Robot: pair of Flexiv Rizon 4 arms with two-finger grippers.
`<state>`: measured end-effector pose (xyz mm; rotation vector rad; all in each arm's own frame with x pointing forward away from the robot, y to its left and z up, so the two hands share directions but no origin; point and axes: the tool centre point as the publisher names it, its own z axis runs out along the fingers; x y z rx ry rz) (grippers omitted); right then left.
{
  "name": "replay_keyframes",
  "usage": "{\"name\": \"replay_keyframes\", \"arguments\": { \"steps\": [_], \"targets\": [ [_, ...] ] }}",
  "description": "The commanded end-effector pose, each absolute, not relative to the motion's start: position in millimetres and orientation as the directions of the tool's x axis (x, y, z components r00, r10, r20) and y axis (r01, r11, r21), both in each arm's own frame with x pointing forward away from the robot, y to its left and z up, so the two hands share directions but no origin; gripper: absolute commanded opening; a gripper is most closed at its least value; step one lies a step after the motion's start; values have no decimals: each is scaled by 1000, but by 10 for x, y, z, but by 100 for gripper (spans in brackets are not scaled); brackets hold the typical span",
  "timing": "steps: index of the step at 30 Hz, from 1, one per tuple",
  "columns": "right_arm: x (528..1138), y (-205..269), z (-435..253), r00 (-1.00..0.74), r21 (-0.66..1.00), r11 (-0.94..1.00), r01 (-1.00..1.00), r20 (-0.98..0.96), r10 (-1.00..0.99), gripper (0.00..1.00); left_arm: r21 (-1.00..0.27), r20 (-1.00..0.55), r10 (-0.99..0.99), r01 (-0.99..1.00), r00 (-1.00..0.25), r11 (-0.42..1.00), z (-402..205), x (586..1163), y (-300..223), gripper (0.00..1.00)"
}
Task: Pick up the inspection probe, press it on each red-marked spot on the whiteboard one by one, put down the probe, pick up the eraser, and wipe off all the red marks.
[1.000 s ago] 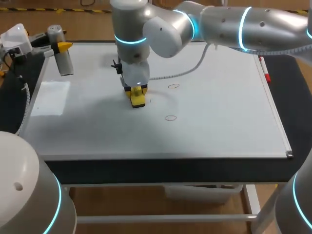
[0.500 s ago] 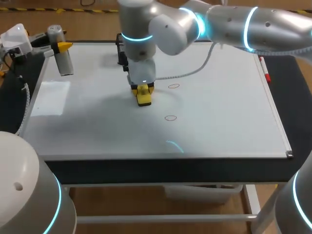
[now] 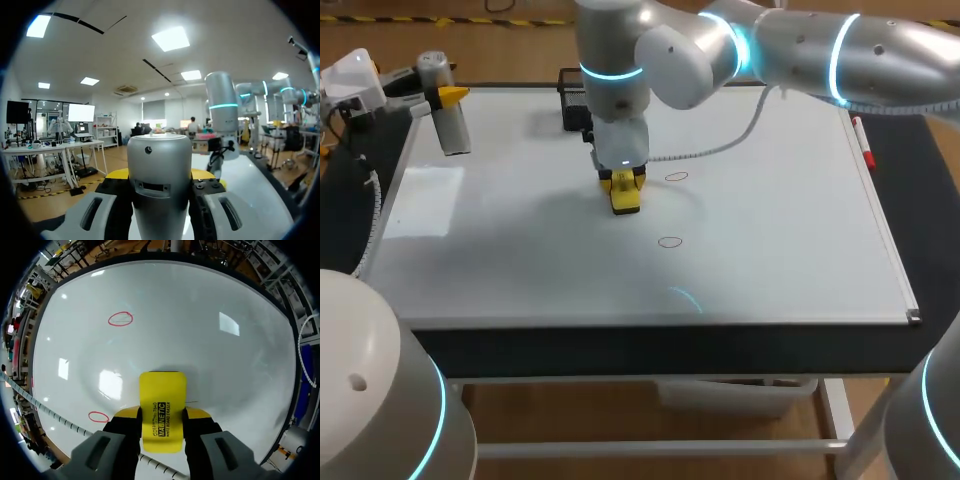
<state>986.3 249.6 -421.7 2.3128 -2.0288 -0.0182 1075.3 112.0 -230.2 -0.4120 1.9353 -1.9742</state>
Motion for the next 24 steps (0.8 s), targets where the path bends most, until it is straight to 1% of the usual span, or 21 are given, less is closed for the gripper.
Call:
{"name": "replay_keyframes", "arguments": {
  "steps": [1, 17, 24],
  "targets": [
    [9912, 2431, -4098, 142, 59, -139, -988, 36, -989, 0, -999, -34, -440, 42, -898, -9, -2290, 10749, 1115, 0],
    [10165, 2257, -3882, 141, 60, -139, -988, 35, -989, 0, -999, -34, -440, 42, -898, -9, -2290, 10749, 1115, 0],
    [10346, 1977, -3793, 105, 47, -103, -994, 33, -994, 0, -999, -34, -440, 42, -898, -9, -2290, 10749, 1115, 0]
  ]
}}
